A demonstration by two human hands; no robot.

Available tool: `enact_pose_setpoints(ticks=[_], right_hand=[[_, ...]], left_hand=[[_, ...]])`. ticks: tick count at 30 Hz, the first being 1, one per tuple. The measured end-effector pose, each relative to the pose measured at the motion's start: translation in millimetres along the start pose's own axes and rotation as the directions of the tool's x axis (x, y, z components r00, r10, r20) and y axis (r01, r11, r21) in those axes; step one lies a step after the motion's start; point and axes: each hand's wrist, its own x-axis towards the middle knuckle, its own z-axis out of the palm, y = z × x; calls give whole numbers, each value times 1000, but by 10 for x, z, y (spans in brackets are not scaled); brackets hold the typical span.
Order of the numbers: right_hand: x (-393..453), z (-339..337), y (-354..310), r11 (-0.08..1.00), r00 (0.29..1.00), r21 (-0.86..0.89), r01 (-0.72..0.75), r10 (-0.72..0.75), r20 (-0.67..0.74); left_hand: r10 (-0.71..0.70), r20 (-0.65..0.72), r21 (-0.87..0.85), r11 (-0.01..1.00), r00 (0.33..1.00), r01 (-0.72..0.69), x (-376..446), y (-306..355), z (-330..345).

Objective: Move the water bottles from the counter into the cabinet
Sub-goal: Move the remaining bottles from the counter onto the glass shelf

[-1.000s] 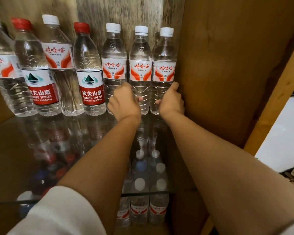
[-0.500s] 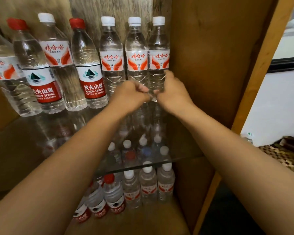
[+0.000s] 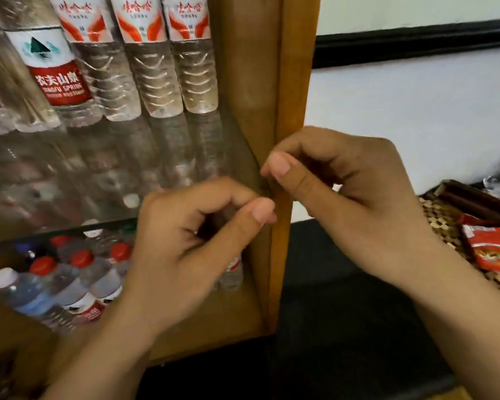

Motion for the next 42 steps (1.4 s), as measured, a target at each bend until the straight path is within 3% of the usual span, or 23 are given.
enact_pose_setpoints(ticks=[3, 7, 13, 17, 25, 29, 33, 39, 42], right_hand=[[-284, -232, 358, 1000, 999, 5, -25, 25, -28], [-675, -493, 1025, 989, 989, -50, -138, 134, -70], [-1156, -818, 2148, 912, 925, -164, -375, 358, -126], [-1316, -973, 2815, 838, 865, -214, -501, 477, -156], [-1207, -1111, 3783, 730, 798, -329, -599, 577, -172], [-1051, -1091, 4142, 696, 790, -384, -606, 583, -190], [-778, -1074, 4442, 645, 727, -379, -664, 676, -124], [-545, -1131, 4691, 566, 581, -528, -632, 798, 161], [-606, -1074, 4726, 560, 556, -592, -580, 803, 215]], left_hand=[[9, -4, -132, 991, 1000, -10, -82, -28, 563], [-115, 86, -268, 954, 990, 135, -70, -190, 1336], [-390, 116, -305, 861, 913, 407, 26, -697, 2334], [-498, 134, -321, 796, 857, 513, 157, -1042, 2897], [-618, 104, -172, 761, 779, 626, 640, -1800, 3634], [-694, 35, -191, 701, 719, 687, 1044, -2102, 3839], [-670, 1, -105, 738, 742, 667, 1444, -2279, 3946], [-660, 212, -19, 735, 721, 678, 1695, -2445, 4108], [-638, 191, -2, 760, 746, 650, 1681, -2488, 4138]])
